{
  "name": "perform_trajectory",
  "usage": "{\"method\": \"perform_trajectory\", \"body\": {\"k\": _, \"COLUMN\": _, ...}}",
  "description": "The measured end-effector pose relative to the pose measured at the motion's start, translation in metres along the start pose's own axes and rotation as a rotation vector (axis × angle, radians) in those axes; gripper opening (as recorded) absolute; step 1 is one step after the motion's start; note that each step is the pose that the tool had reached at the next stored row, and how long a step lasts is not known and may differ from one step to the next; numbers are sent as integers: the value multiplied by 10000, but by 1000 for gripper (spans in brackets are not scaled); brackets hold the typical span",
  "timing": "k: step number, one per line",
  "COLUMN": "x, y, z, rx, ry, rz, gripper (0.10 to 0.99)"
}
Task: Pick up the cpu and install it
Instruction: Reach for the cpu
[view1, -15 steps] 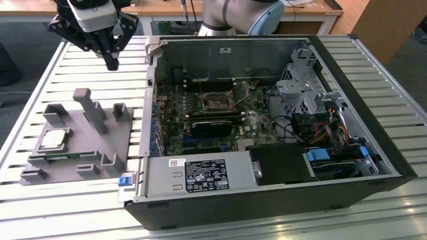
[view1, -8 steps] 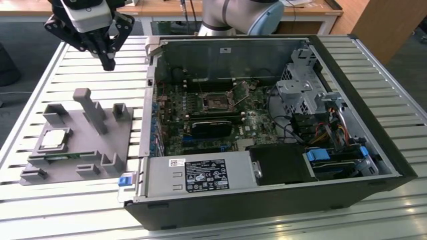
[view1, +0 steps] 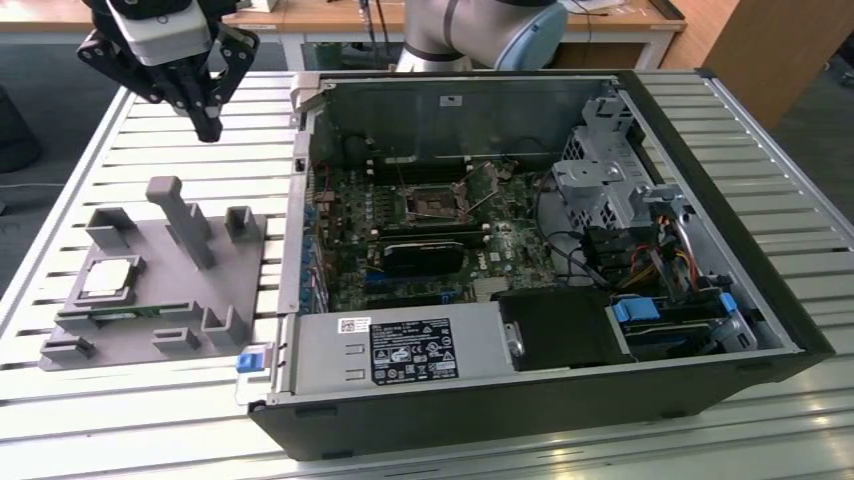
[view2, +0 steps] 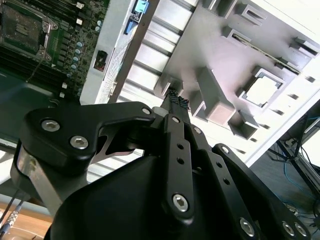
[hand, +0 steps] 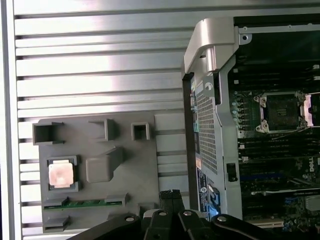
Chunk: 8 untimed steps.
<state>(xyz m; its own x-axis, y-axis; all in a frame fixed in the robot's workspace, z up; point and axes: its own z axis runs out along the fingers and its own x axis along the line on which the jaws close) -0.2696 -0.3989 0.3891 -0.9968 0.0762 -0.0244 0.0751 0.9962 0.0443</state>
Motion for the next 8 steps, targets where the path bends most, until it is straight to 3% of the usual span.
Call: {"method": "perform_trajectory", "body": {"k": 8, "x": 73, "y": -6, "z": 0, "rx": 0, "ry": 0, "rz": 0, "gripper": 106}}
